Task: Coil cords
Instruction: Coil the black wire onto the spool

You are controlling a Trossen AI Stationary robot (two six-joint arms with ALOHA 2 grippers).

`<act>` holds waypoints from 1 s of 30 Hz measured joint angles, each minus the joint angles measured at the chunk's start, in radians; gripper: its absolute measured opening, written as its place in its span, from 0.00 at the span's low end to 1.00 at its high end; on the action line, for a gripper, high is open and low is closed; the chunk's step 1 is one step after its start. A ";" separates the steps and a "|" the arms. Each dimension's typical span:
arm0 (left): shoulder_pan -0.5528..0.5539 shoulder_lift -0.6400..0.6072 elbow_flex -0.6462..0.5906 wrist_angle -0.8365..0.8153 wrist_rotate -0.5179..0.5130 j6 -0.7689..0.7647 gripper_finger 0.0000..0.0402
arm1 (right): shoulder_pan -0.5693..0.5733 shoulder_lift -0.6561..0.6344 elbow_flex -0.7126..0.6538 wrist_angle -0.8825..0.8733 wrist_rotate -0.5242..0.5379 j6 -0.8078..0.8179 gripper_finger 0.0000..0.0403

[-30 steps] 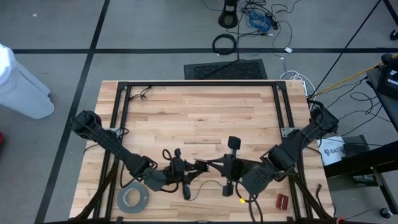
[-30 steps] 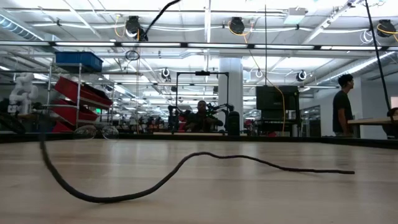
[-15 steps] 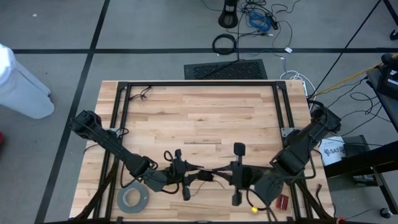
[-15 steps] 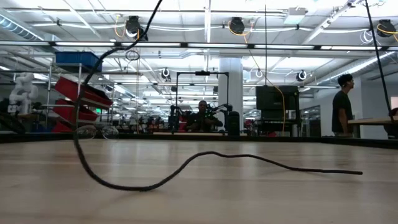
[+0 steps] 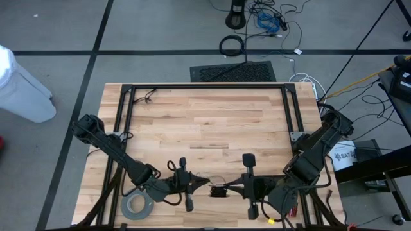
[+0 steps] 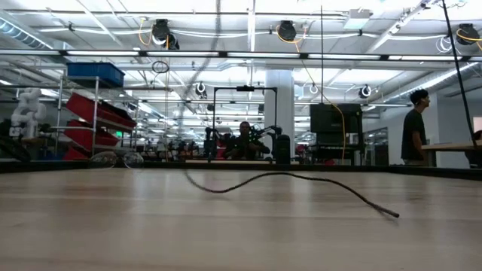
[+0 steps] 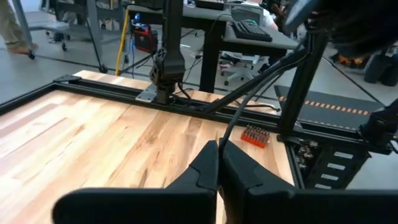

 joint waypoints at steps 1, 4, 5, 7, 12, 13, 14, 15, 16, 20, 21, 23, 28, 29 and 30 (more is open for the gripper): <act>-0.004 0.000 0.000 0.000 0.000 0.000 0.02 | 0.000 0.000 0.000 0.003 0.001 0.001 0.00; -0.012 0.000 0.000 -0.001 0.005 -0.002 0.04 | 0.000 0.000 0.000 0.009 0.000 0.001 0.00; -0.012 0.000 0.000 -0.001 0.015 -0.002 0.05 | 0.000 0.000 0.000 0.017 0.000 0.000 0.00; -0.012 0.000 0.000 -0.001 0.045 -0.007 0.07 | 0.000 0.000 0.000 0.035 0.000 -0.007 0.00; -0.012 0.000 0.000 0.000 0.104 -0.010 0.11 | 0.001 0.000 0.000 0.060 -0.003 -0.033 0.00; -0.012 0.000 0.000 0.000 0.104 -0.009 0.11 | 0.001 0.000 0.000 0.060 -0.003 -0.038 0.00; -0.012 0.000 0.000 -0.001 0.104 -0.009 0.12 | 0.001 -0.001 0.000 0.059 -0.003 -0.042 0.00; -0.012 0.000 0.000 -0.004 0.104 -0.009 0.12 | 0.000 -0.003 0.000 0.060 -0.003 -0.045 0.00; -0.012 0.000 0.000 -0.011 0.104 -0.009 0.12 | 0.000 -0.006 0.000 0.060 -0.003 -0.049 0.00; -0.012 0.010 0.000 -0.051 0.104 -0.059 0.12 | 0.000 -0.015 0.000 0.083 0.003 -0.066 0.00; -0.012 0.017 0.000 -0.050 0.104 -0.061 0.12 | 0.000 -0.015 0.000 0.087 0.002 -0.071 0.00; -0.012 0.035 0.000 -0.036 0.104 -0.062 0.12 | 0.000 -0.015 0.000 0.086 0.002 -0.078 0.00; -0.012 0.075 0.000 0.002 0.109 -0.063 0.12 | 0.000 -0.015 0.000 0.086 0.001 -0.086 0.00; -0.012 0.082 0.000 0.007 0.115 -0.063 0.12 | 0.000 -0.015 0.000 0.086 0.001 -0.087 0.00; -0.012 0.086 0.000 0.010 0.123 -0.063 0.12 | 0.000 -0.015 0.000 0.086 0.001 -0.089 0.00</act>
